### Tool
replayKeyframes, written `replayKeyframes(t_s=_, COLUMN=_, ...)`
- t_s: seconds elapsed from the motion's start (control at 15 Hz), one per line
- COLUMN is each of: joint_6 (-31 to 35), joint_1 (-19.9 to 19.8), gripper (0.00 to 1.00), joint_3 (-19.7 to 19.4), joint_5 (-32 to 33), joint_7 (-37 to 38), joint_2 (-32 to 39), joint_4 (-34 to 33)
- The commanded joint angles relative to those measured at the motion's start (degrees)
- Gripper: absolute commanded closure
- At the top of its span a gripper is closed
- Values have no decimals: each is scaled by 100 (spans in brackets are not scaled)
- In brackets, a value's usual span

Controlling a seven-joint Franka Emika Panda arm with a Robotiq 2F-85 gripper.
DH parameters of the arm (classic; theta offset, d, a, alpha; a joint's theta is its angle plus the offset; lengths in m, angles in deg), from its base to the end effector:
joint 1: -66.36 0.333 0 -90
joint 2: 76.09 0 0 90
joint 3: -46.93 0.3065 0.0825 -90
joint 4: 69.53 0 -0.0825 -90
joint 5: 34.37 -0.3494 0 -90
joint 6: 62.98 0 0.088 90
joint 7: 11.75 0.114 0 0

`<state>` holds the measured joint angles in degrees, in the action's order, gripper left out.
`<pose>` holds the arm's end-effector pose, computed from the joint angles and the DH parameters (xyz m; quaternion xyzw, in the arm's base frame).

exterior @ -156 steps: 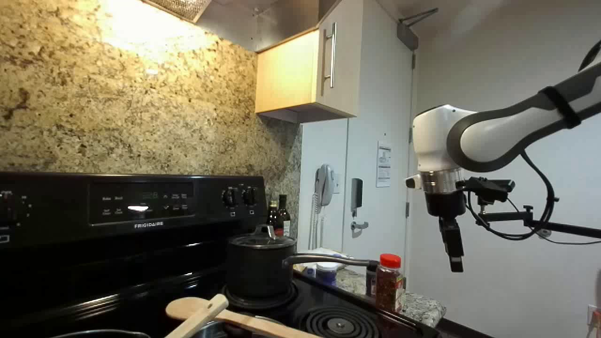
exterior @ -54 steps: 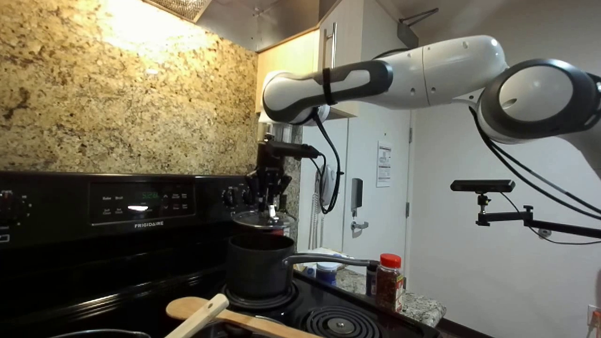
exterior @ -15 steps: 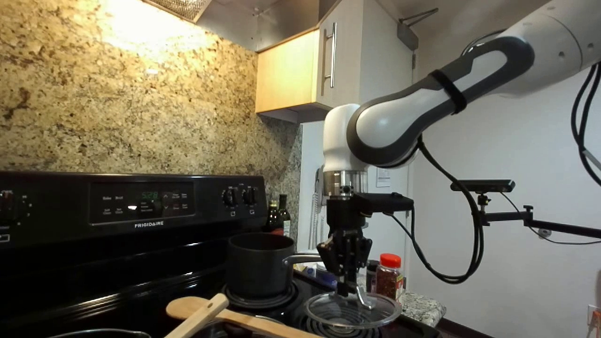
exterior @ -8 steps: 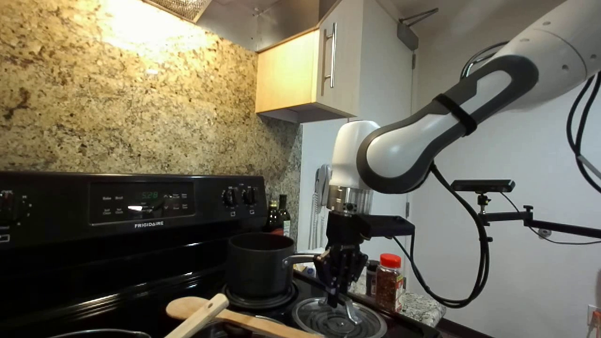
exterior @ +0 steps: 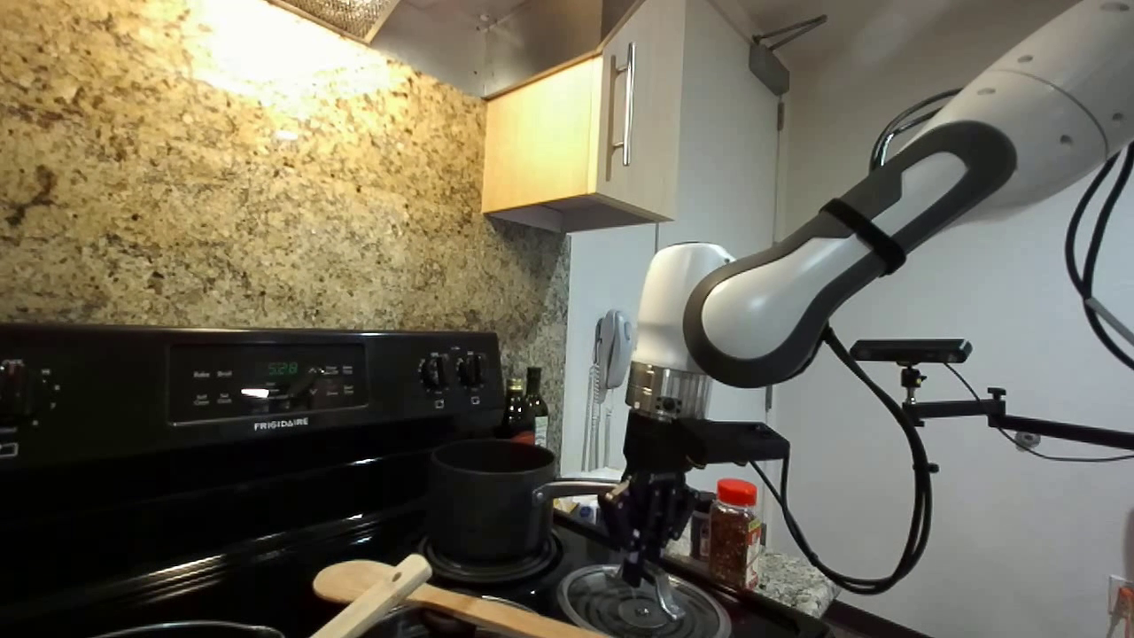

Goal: Uncover the pot and put the lid on the stove

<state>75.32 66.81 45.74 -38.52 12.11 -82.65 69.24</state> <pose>0.4608 -0.0052 0.3693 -0.9695 0.2377 -0.0466 0.0368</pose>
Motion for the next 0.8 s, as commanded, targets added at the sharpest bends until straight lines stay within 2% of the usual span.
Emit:
replayKeyframes(t_s=0.0, joint_6=162, joint_1=-117, gripper=88, joint_3=60, joint_5=119, joint_7=-84, joint_2=-51, joint_4=93)
replayKeyframes(t_s=0.6, joint_6=139, joint_1=-121, gripper=88, joint_3=95, joint_5=561, joint_7=61, joint_2=53, joint_4=28)
replayKeyframes(t_s=0.67, joint_6=125, joint_1=-110, gripper=59, joint_3=97, joint_5=547, joint_7=32, joint_2=54, joint_4=26)
replayKeyframes(t_s=0.73, joint_6=137, joint_1=-108, gripper=54, joint_3=104, joint_5=571, joint_7=48, joint_2=51, joint_4=33)
